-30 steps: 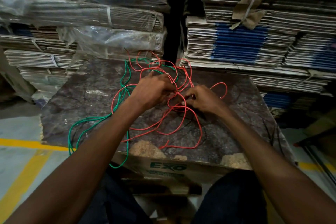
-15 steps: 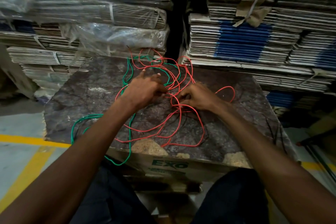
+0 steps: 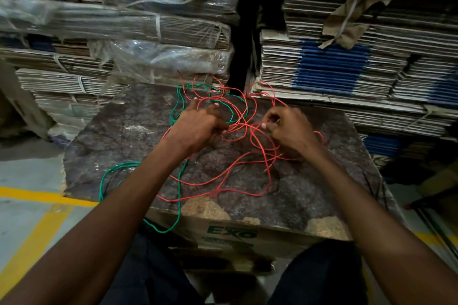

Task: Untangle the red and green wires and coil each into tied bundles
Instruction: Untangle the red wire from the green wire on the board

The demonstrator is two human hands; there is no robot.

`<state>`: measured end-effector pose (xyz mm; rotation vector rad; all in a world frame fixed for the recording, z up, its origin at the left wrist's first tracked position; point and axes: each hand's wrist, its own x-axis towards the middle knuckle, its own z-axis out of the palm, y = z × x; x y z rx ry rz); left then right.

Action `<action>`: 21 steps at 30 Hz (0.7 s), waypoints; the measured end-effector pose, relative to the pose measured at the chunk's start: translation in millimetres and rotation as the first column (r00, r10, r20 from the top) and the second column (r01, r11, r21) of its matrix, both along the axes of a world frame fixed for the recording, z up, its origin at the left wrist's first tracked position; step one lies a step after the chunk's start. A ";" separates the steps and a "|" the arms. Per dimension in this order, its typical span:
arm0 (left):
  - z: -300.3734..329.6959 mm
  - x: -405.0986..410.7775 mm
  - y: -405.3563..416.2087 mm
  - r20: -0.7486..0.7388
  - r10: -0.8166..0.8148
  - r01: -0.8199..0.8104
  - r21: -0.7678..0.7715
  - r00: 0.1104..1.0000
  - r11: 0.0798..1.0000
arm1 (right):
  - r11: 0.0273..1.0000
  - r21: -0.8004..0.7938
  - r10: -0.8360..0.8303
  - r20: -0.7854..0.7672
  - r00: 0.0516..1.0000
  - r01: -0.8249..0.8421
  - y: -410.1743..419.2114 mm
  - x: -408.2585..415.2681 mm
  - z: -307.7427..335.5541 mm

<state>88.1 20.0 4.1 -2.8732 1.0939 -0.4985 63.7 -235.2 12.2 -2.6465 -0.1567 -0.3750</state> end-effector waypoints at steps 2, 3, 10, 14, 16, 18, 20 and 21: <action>3.6 1.8 -1.7 0.027 -0.003 0.003 -0.014 1.000 1.000 | 0.999 0.019 -0.049 0.077 0.996 0.047 -5.4 3.5 9.0; 4.2 3.3 -1.6 0.041 0.001 0.000 -0.014 0.999 1.000 | 0.997 0.041 -0.069 0.113 0.991 0.065 -9.0 5.0 12.9; 13.7 3.8 9.1 0.070 0.019 -0.015 -0.046 0.997 0.999 | 0.960 0.194 -0.255 0.300 0.919 0.203 -36.9 6.1 37.8; 14.9 4.2 21.1 0.055 0.104 -0.100 -0.060 0.993 0.993 | 0.919 0.281 -0.355 0.277 0.893 0.278 -55.7 10.0 40.6; 17.1 4.1 23.9 0.029 0.176 -0.174 -0.070 0.984 0.982 | 0.926 0.267 -0.337 0.270 0.902 0.266 -57.4 10.2 42.5; 24.0 -1.0 23.0 0.026 0.190 -0.182 -0.181 0.981 0.966 | 0.945 0.233 -0.290 0.267 0.919 0.230 -54.0 9.4 42.1; 35.0 -7.4 17.4 0.029 0.194 -0.178 -0.280 0.981 0.943 | 0.957 0.209 -0.253 0.260 0.932 0.201 -49.6 8.7 41.0; 40.1 -9.4 13.0 0.046 0.188 -0.165 -0.308 0.981 0.937 | 0.959 0.207 -0.245 0.256 0.935 0.195 -48.1 8.8 40.5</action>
